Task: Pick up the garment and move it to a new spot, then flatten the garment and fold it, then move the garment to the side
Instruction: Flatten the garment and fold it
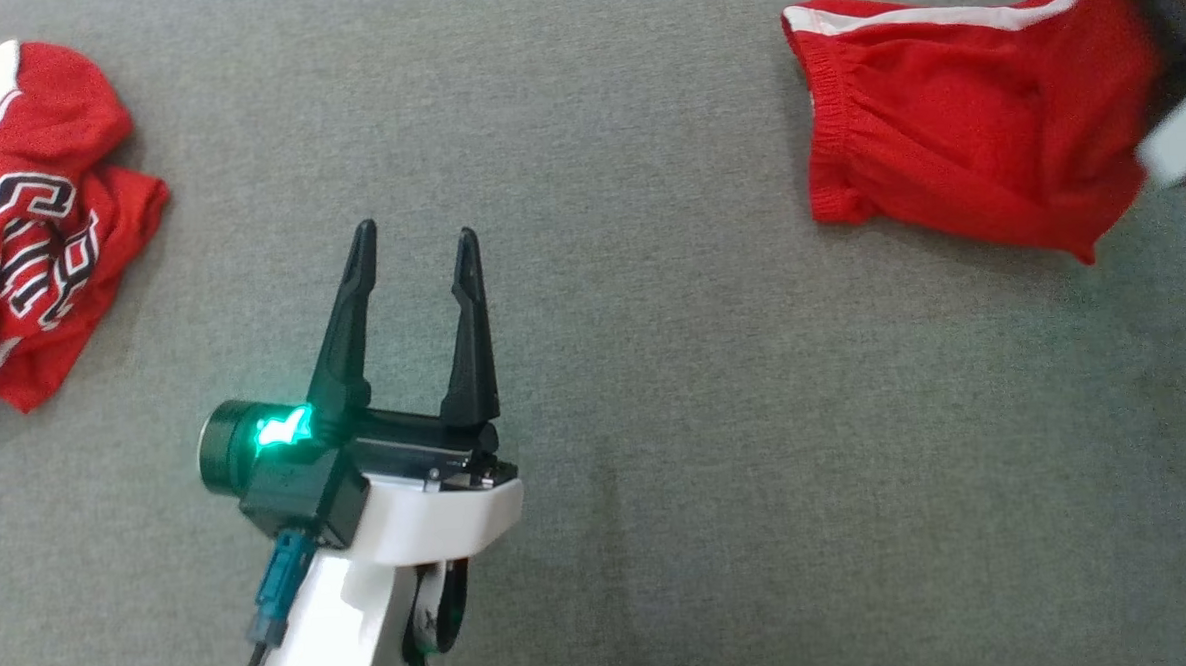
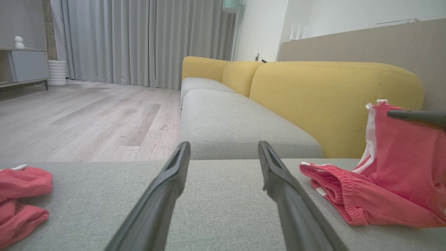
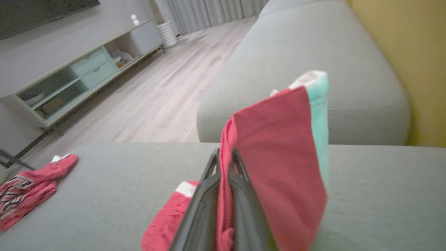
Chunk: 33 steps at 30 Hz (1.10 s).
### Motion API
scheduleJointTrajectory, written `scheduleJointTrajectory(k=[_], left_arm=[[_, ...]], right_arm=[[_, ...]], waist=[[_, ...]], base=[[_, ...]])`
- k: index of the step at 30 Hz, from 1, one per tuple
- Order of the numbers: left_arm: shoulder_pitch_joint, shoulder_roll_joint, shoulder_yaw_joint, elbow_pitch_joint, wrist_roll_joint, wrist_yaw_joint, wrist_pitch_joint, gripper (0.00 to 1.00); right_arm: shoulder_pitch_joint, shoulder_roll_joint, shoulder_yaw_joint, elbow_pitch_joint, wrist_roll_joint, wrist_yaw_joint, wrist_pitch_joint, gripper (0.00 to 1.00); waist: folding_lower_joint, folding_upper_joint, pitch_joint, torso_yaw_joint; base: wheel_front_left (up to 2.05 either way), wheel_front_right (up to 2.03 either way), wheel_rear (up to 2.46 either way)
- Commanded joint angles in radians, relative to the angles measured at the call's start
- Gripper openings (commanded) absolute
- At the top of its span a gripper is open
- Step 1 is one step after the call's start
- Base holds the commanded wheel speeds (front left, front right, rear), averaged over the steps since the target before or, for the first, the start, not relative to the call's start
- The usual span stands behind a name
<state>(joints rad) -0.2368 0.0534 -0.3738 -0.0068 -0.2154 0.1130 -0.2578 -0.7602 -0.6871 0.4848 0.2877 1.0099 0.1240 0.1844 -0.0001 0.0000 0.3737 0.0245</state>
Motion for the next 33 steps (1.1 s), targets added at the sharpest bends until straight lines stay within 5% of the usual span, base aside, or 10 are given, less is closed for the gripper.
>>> scheduleJointTrajectory(k=[1,7,8,9,10,23,24,25,26,33], left_arm=[[0.000,-0.001,0.020,-0.030,-0.006,-0.004,-0.004,1.00],[-0.011,-0.003,-0.005,-0.019,-0.026,0.000,-0.004,1.00],[-0.013,-0.003,-0.010,-0.018,-0.033,0.004,-0.004,1.00],[-0.014,-0.003,-0.015,-0.018,-0.040,0.007,-0.004,1.00],[-0.015,-0.003,-0.019,-0.017,-0.047,0.011,-0.004,1.00],[0.034,-0.003,-0.012,-0.014,-0.074,0.045,-0.004,1.00],[0.038,-0.003,-0.008,-0.017,-0.072,0.047,-0.004,1.00],[0.040,-0.003,-0.005,-0.021,-0.070,0.049,-0.004,1.00],[0.041,-0.003,-0.003,-0.024,-0.067,0.049,-0.004,1.00],[0.030,-0.003,-0.010,-0.035,-0.069,0.054,-0.004,1.00]], right_arm=[[-0.010,0.002,0.015,-0.042,-0.010,0.007,0.015,0.00],[-0.054,0.124,0.097,-0.037,-0.009,0.007,0.078,0.00],[-0.058,0.142,0.109,-0.026,-0.008,0.007,0.085,0.25],[-0.059,0.158,0.123,-0.015,-0.006,0.007,0.094,0.84],[-0.060,0.171,0.132,-0.006,-0.010,0.007,0.094,1.00],[0.042,0.125,0.017,0.053,-0.162,0.007,-0.185,1.00],[0.055,0.126,0.013,0.058,-0.176,0.007,-0.203,0.81],[0.067,0.129,0.010,0.066,-0.187,0.007,-0.219,0.12],[0.078,0.134,0.014,0.074,-0.198,0.007,-0.226,0.00],[0.059,0.236,0.066,0.205,-0.333,0.007,-0.321,0.00]], waist=[[0.0001,0.0000,0.001,0.005],[0.0001,0.0000,0.010,0.033],[0.0001,0.0000,0.012,0.037],[0.0001,0.0000,0.012,0.041],[0.0001,0.0000,0.012,0.044],[0.0001,0.0000,-0.075,0.032],[0.0001,0.0000,-0.077,0.033],[0.0001,0.0000,-0.078,0.034],[0.0001,0.0000,-0.077,0.038],[0.0001,0.0000,-0.044,0.085]], base=[[0.00,0.00,0.00],[0.00,0.00,0.00],[0.00,0.00,0.00],[0.00,0.00,0.00],[0.00,0.00,0.00],[0.00,0.00,0.00],[0.00,0.00,0.00],[0.00,0.00,0.00],[0.00,0.00,0.00],[0.00,0.00,0.00]])
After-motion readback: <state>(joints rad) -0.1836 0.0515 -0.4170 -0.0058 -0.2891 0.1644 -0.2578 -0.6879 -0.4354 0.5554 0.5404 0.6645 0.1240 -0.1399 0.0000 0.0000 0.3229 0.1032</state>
